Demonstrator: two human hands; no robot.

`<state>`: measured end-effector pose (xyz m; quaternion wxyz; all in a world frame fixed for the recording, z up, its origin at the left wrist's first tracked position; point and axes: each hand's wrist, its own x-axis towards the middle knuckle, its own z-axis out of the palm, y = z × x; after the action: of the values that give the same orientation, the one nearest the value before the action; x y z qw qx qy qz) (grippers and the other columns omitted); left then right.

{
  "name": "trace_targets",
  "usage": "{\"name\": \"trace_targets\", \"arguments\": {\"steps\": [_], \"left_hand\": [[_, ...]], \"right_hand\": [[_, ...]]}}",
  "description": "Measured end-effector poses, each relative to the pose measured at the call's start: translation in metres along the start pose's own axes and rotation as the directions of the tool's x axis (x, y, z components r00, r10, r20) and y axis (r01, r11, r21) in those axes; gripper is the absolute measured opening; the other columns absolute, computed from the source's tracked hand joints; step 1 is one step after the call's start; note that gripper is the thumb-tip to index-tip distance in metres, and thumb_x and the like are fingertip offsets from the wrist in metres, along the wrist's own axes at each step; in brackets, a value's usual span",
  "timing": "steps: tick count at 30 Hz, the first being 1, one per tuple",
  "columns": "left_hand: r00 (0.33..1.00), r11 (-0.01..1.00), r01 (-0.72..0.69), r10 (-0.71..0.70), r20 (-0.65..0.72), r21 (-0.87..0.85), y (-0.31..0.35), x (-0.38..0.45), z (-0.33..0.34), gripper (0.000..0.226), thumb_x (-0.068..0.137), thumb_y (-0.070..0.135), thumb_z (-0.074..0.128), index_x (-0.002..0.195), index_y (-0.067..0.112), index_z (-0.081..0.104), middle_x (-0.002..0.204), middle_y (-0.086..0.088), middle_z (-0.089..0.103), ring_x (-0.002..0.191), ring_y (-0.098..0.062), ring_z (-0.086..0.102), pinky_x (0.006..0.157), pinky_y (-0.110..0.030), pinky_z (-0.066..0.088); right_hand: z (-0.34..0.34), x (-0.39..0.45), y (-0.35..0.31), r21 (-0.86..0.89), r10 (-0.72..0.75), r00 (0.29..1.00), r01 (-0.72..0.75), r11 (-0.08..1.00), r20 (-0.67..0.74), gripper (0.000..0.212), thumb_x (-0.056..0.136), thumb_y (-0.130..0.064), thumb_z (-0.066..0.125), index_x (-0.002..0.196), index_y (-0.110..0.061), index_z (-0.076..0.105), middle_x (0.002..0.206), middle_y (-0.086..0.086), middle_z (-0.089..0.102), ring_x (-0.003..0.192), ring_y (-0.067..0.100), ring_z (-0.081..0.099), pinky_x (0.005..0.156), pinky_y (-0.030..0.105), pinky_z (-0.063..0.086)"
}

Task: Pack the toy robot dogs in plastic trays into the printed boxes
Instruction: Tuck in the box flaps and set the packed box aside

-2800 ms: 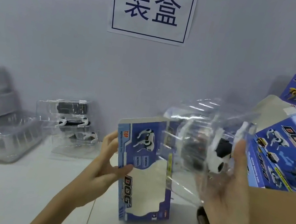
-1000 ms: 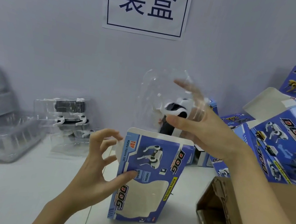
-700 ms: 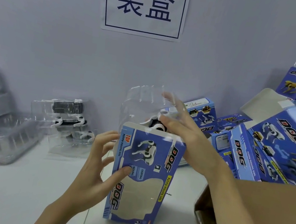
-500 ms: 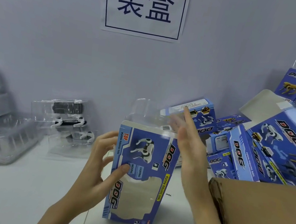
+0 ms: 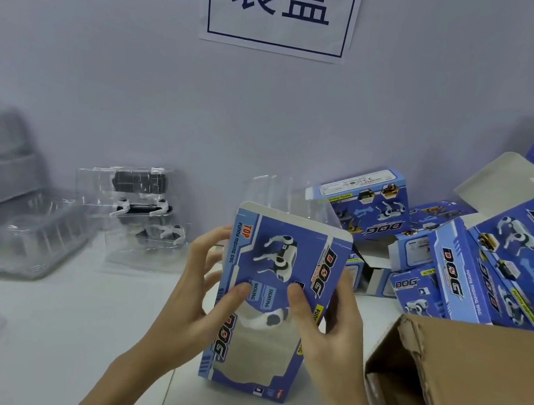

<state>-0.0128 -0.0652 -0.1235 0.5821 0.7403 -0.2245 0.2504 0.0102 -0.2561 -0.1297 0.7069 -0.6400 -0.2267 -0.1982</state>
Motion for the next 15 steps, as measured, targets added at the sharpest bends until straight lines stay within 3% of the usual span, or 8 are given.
{"name": "trace_targets", "arguments": {"steps": [4,8,11,13,15], "left_hand": [[1.0,1.0,0.016,-0.016,0.002,0.0,0.001,0.0,0.004,0.057,0.1,0.039,0.062,0.146,0.053,0.03,0.148,0.019,0.052,0.141,-0.019,0.051,0.102,-0.039,0.058],[1.0,0.999,0.023,-0.023,-0.006,0.028,0.001,0.0,0.004,0.068,0.098,0.037,0.06,0.152,0.059,0.025,0.157,0.011,0.044,0.143,-0.021,0.05,0.102,-0.047,0.058],[1.0,0.999,0.002,-0.002,-0.006,0.036,0.002,0.0,0.005,0.069,0.098,0.043,0.061,0.154,0.058,0.024,0.162,0.009,0.036,0.147,-0.021,0.045,0.101,-0.035,0.058],[0.999,0.996,-0.046,0.047,-0.015,0.075,0.002,0.001,0.007,0.067,0.098,0.043,0.061,0.157,0.047,0.029,0.164,0.012,0.029,0.15,-0.021,0.038,0.101,-0.022,0.053],[0.996,0.99,-0.084,0.088,-0.025,0.114,0.0,0.002,0.008,0.065,0.099,0.038,0.06,0.158,0.036,0.033,0.165,0.015,0.026,0.153,-0.021,0.034,0.102,-0.018,0.051]], "right_hand": [[-0.003,0.003,-0.003,0.015,-0.042,0.999,0.042,0.999,-0.008,0.047,0.082,-0.063,0.077,0.122,-0.049,0.059,0.122,-0.008,0.073,0.115,0.017,0.071,0.086,0.028,0.062],[-0.008,0.004,-0.006,-0.084,-0.05,0.998,0.047,0.995,-0.035,0.047,0.081,-0.062,0.076,0.122,-0.049,0.059,0.123,-0.007,0.07,0.115,0.02,0.07,0.088,0.031,0.062],[-0.014,0.007,-0.008,-0.17,-0.103,0.994,0.094,0.981,-0.043,0.054,0.082,-0.06,0.076,0.13,-0.044,0.054,0.124,-0.008,0.069,0.116,0.02,0.068,0.088,0.025,0.059],[-0.014,0.008,-0.007,-0.121,-0.079,0.996,0.073,0.99,-0.042,0.065,0.085,-0.051,0.079,0.139,-0.045,0.043,0.127,-0.011,0.069,0.118,0.016,0.068,0.09,0.025,0.059],[-0.012,0.007,-0.006,-0.109,-0.072,0.997,0.069,0.992,-0.028,0.067,0.088,-0.048,0.077,0.142,-0.047,0.038,0.13,-0.014,0.069,0.121,0.013,0.067,0.091,0.027,0.059]]}}
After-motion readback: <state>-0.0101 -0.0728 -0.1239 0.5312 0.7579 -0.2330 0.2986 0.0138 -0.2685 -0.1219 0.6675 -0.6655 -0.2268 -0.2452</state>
